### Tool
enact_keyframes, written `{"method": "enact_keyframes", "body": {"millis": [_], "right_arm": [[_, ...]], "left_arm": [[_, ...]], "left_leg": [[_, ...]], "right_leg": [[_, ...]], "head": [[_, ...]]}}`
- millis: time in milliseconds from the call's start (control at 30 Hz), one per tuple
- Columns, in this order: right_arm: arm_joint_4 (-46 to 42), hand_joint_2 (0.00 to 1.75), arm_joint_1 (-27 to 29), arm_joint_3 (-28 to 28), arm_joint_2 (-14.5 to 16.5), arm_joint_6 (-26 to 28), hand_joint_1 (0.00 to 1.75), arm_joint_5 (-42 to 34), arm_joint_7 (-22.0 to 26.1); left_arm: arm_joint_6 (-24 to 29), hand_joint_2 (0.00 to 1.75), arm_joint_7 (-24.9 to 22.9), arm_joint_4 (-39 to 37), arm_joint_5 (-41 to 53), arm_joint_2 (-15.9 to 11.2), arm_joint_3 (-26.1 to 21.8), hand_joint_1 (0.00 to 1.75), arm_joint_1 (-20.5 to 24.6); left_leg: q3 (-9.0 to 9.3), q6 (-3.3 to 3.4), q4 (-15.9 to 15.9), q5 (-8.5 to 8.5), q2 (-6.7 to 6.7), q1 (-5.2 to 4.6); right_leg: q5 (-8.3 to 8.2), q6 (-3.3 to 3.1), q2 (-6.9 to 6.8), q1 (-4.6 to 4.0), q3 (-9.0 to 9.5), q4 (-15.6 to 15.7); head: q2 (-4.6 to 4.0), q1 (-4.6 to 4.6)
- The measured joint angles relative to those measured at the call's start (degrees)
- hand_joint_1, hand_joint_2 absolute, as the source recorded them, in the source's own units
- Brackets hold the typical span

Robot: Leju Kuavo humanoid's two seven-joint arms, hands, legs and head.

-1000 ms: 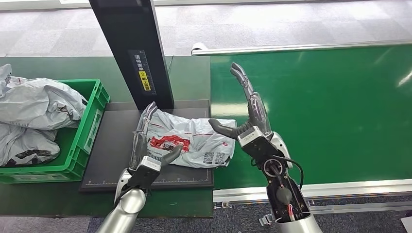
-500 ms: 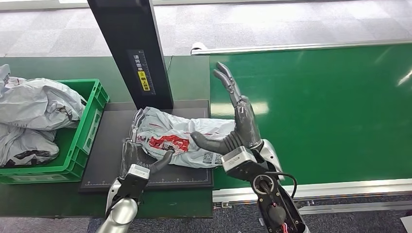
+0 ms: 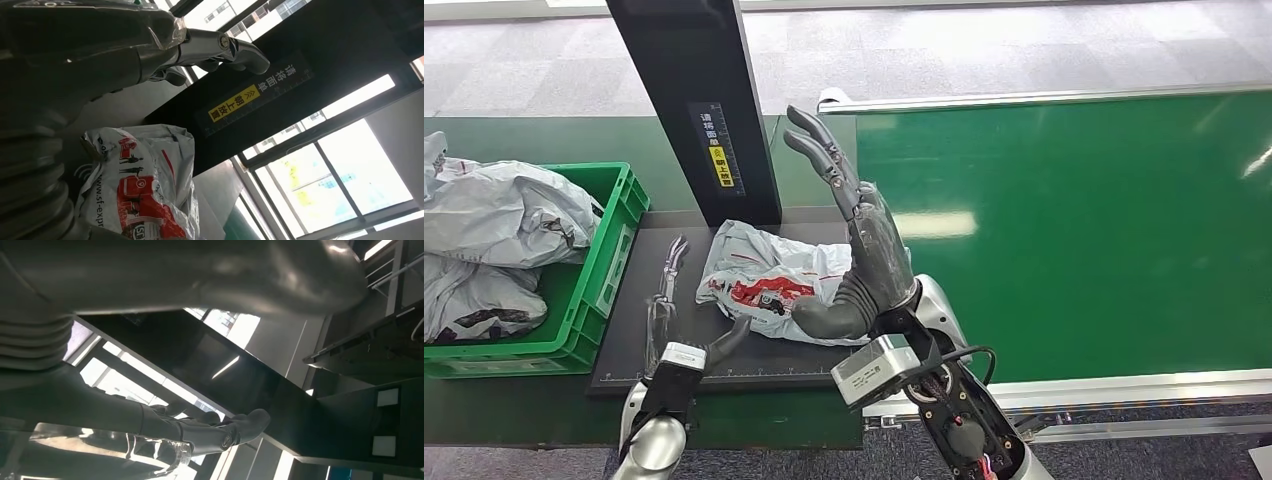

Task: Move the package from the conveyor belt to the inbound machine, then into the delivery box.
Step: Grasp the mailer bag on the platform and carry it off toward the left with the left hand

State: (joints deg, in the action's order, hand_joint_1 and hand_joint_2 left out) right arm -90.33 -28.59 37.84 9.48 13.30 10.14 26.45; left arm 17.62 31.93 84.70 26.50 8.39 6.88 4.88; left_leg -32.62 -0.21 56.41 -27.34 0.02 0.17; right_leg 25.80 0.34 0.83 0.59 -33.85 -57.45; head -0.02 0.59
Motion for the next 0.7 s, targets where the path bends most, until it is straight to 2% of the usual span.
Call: {"method": "enact_keyframes", "body": {"millis": [500, 633, 700], "right_arm": [[4.51, 0.00, -3.15, 2.03, 0.55, 1.00, 0.00, -2.11, -0.34], [6.67, 1.75, -4.67, 2.73, 0.80, 0.43, 0.00, -2.93, -0.38], [9.51, 1.75, -6.63, 2.99, 0.80, -3.77, 0.00, -5.47, -4.51]], "left_arm": [[-0.37, 1.75, 0.00, 0.07, 0.03, -0.09, -1.87, 0.00, 0.45], [-0.78, 1.75, -0.07, 0.36, 0.60, 0.07, -2.85, 0.00, 0.50], [-0.68, 1.75, -0.43, 0.13, 2.12, 0.21, -3.15, 0.00, 0.71]], "left_leg": [[0.02, 0.00, 0.00, 0.01, 0.00, 0.00], [0.01, 0.00, 0.00, 0.00, 0.00, 0.00], [0.01, 0.00, 0.00, 0.00, 0.01, 0.00]], "right_leg": [[0.00, 0.00, 0.00, 0.00, 0.01, 0.00], [0.00, 0.00, 0.00, 0.00, 0.00, -0.01], [0.00, 0.00, 0.01, 0.00, 0.00, -0.01]], "head": [[0.00, -0.01], [0.00, -0.01], [0.00, 0.00]]}}
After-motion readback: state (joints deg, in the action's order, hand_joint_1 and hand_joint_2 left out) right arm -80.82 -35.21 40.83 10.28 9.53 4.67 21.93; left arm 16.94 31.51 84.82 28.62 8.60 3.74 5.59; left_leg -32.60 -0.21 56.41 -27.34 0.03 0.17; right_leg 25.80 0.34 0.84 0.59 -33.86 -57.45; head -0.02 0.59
